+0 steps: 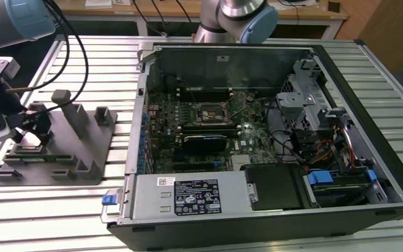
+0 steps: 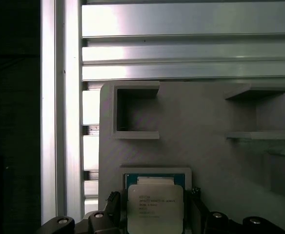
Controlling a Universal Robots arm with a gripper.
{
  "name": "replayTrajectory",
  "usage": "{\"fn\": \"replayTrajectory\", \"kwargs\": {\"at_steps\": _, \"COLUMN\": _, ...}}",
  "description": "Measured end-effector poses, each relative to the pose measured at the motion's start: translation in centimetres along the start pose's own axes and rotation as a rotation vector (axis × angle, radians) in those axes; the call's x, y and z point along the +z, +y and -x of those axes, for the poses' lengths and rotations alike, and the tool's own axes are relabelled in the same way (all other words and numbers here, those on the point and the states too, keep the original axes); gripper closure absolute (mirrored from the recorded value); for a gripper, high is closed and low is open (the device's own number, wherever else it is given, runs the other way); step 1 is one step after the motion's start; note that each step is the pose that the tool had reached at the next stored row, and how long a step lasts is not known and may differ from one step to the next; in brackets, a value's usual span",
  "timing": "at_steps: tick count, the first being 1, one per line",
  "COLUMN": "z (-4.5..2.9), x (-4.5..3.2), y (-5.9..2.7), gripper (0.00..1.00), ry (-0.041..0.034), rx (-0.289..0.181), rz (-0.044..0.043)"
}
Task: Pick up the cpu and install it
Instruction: 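Pick up the cpu and move it towards the insertion slot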
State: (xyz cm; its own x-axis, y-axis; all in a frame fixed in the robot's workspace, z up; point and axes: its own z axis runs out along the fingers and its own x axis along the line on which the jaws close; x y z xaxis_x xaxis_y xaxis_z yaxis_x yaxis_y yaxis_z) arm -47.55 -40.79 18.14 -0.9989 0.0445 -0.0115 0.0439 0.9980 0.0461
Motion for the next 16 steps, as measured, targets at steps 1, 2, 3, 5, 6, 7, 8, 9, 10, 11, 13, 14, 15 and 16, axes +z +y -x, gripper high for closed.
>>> {"fn": "replayTrajectory", "kwargs": {"at_steps": 1, "z": 0.00, "x": 0.00, "y": 0.00, "gripper": 0.35, "ry": 0.0000, "rx": 0.000, "rz": 0.0000}}
{"fn": "replayTrajectory", "kwargs": {"at_steps": 2, "z": 0.00, "x": 0.00, "y": 0.00, "gripper": 0.35, "ry": 0.0000, "rx": 0.000, "rz": 0.0000}}
{"fn": "replayTrajectory", "kwargs": {"at_steps": 3, "z": 0.00, "x": 0.01, "y": 0.00, "gripper": 0.37, "ry": 0.0000, "rx": 0.000, "rz": 0.0000}}
{"fn": "replayTrajectory", "kwargs": {"at_steps": 5, "z": 0.00, "x": 0.01, "y": 0.00, "gripper": 0.43, "ry": 0.0001, "rx": 0.000, "rz": -0.0001}}
{"fn": "replayTrajectory", "kwargs": {"at_steps": 6, "z": 0.00, "x": 0.01, "y": 0.00, "gripper": 0.45, "ry": 0.0000, "rx": 0.000, "rz": 0.0000}}
{"fn": "replayTrajectory", "kwargs": {"at_steps": 7, "z": 0.00, "x": 0.01, "y": 0.00, "gripper": 0.45, "ry": 0.0000, "rx": 0.000, "rz": -0.0001}}
{"fn": "replayTrajectory", "kwargs": {"at_steps": 8, "z": 0.00, "x": 0.01, "y": 0.00, "gripper": 0.45, "ry": 0.0000, "rx": 0.000, "rz": 0.0000}}
{"fn": "replayTrajectory", "kwargs": {"at_steps": 9, "z": 0.00, "x": 0.02, "y": 0.00, "gripper": 0.45, "ry": 0.0000, "rx": 0.000, "rz": 0.0000}}
{"fn": "replayTrajectory", "kwargs": {"at_steps": 10, "z": 0.00, "x": 0.01, "y": 0.00, "gripper": 0.45, "ry": 0.0000, "rx": 0.000, "rz": 0.0000}}
{"fn": "replayTrajectory", "kwargs": {"at_steps": 11, "z": 0.00, "x": 0.02, "y": 0.00, "gripper": 0.45, "ry": 0.0000, "rx": 0.000, "rz": 0.0000}}
{"fn": "replayTrajectory", "kwargs": {"at_steps": 13, "z": 0.00, "x": 0.01, "y": 0.00, "gripper": 0.45, "ry": 0.0000, "rx": 0.000, "rz": 0.0000}}
{"fn": "replayTrajectory", "kwargs": {"at_steps": 14, "z": 0.00, "x": -0.05, "y": 0.00, "gripper": 0.45, "ry": -0.0002, "rx": 0.000, "rz": 0.0002}}
{"fn": "replayTrajectory", "kwargs": {"at_steps": 15, "z": 0.01, "x": -0.20, "y": 0.01, "gripper": 0.45, "ry": -0.0003, "rx": 0.000, "rz": 0.0002}}
{"fn": "replayTrajectory", "kwargs": {"at_steps": 16, "z": 0.01, "x": -0.36, "y": 0.02, "gripper": 0.45, "ry": -0.0001, "rx": 0.000, "rz": 0.0001}}
